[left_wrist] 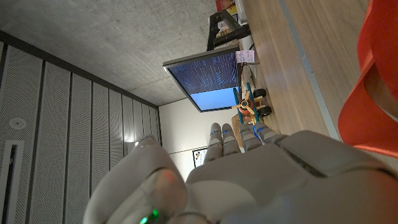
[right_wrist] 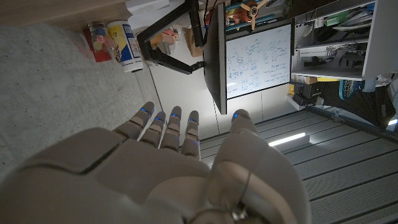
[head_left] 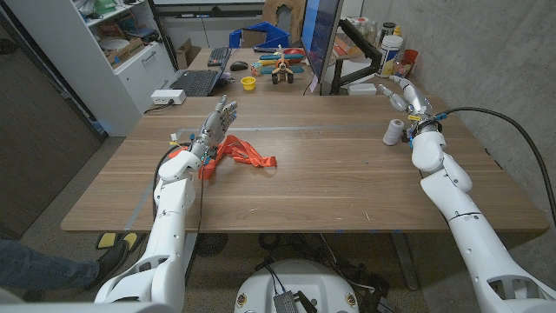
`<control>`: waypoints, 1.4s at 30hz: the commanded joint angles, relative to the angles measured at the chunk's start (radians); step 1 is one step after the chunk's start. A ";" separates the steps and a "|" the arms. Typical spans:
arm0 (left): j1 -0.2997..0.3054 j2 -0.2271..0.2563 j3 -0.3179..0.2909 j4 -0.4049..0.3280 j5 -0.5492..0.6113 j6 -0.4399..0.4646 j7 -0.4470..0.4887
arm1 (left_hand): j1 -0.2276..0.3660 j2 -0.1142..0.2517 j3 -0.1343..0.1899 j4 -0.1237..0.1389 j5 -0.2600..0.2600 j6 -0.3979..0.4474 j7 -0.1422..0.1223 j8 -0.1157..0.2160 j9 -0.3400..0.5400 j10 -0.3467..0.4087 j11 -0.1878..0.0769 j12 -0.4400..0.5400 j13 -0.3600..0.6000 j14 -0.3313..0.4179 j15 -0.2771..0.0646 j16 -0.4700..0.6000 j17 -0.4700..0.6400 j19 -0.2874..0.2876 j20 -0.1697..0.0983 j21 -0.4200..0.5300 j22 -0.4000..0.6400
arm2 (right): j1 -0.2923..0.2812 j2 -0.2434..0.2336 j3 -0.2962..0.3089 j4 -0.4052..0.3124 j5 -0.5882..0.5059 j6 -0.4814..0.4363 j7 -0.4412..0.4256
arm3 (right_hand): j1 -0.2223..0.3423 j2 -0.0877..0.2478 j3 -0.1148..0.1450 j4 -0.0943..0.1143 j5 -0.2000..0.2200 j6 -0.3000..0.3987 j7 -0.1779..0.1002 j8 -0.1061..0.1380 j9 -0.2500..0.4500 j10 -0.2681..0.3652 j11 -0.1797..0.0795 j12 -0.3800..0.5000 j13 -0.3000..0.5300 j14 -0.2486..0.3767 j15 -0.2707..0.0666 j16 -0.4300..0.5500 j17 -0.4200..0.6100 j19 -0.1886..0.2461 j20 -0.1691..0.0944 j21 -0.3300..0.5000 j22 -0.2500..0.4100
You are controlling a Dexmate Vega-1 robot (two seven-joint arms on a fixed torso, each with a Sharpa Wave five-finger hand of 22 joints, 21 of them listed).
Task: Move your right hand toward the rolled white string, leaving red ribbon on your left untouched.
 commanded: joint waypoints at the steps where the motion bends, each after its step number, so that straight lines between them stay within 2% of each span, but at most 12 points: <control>1: -0.003 0.003 -0.001 0.006 0.005 0.002 -0.004 | 0.008 0.003 -0.008 0.002 0.007 0.006 -0.003 0.009 0.005 0.013 -0.001 0.004 0.001 0.000 0.003 0.005 0.002 -0.003 0.012 -0.003 0.004 | 0.004 -0.016 -0.016 -0.003 -0.034 -0.032 0.008 | 0.004 -0.009 0.000 -0.003 0.007 -0.004 0.000 -0.001 0.001 -0.006 0.004 -0.001 0.004 -0.001 0.002 0.003 -0.001 -0.003 -0.015 -0.005 0.004; 11: -0.004 0.003 -0.005 0.008 0.000 0.001 -0.009 | 0.009 0.004 -0.010 0.002 0.007 0.008 -0.004 0.008 0.005 0.014 0.001 0.004 0.001 0.000 0.005 0.004 0.003 -0.003 0.014 -0.006 0.004 | 0.015 -0.045 -0.041 -0.004 -0.084 -0.067 0.026 | 0.003 -0.015 -0.004 -0.004 0.007 0.001 -0.006 0.005 0.001 -0.010 0.003 -0.001 0.004 -0.002 0.005 0.004 -0.001 -0.006 -0.011 -0.011 0.004; 19: 0.002 -0.001 -0.009 0.003 -0.003 0.005 -0.008 | 0.010 0.006 -0.010 0.002 0.007 0.008 -0.004 0.007 0.005 0.014 0.006 0.004 0.001 -0.001 0.008 0.004 0.003 -0.004 0.013 -0.009 0.004 | 0.018 -0.049 -0.046 0.007 -0.088 -0.083 0.026 | -0.001 -0.022 -0.009 -0.005 0.008 0.006 -0.009 0.008 0.001 -0.004 -0.001 0.003 0.004 0.001 0.005 0.007 -0.001 -0.006 -0.009 -0.016 0.004; 21: 0.003 -0.001 -0.010 0.004 -0.004 0.005 -0.008 | 0.010 0.007 -0.010 0.002 0.007 0.009 -0.004 0.008 0.005 0.013 0.006 0.004 0.001 -0.002 0.008 0.004 0.003 -0.004 0.012 -0.010 0.004 | 0.018 -0.053 -0.048 0.012 -0.089 -0.081 0.025 | -0.003 -0.028 -0.013 -0.006 0.009 0.011 -0.010 0.012 0.001 0.003 -0.003 0.006 0.004 0.016 -0.014 0.012 -0.001 -0.004 -0.008 -0.019 0.004; 23: 0.004 -0.002 -0.010 0.004 -0.005 0.004 -0.008 | 0.011 0.007 -0.011 0.001 0.007 0.008 -0.004 0.007 0.005 0.012 0.007 0.003 0.001 -0.003 0.009 0.003 0.003 -0.005 0.012 -0.011 0.005 | 0.018 -0.055 -0.050 0.013 -0.091 -0.085 0.027 | -0.003 -0.030 -0.013 -0.007 0.010 0.016 -0.012 0.014 0.001 0.006 -0.004 0.008 0.004 0.019 -0.017 0.013 -0.002 -0.003 -0.007 -0.020 0.004; 42: 0.013 -0.005 -0.010 -0.004 -0.008 0.001 -0.006 | 0.014 0.011 -0.012 0.000 0.007 0.012 -0.006 0.007 0.005 0.012 0.008 0.003 0.002 -0.005 0.008 0.003 0.003 -0.007 0.011 -0.019 0.005 | 0.024 -0.070 -0.066 0.028 -0.098 -0.094 0.038 | -0.008 -0.041 -0.021 -0.008 0.013 0.018 -0.015 0.015 0.001 0.007 -0.010 0.009 0.004 0.024 -0.003 0.013 -0.002 -0.003 0.000 -0.029 0.004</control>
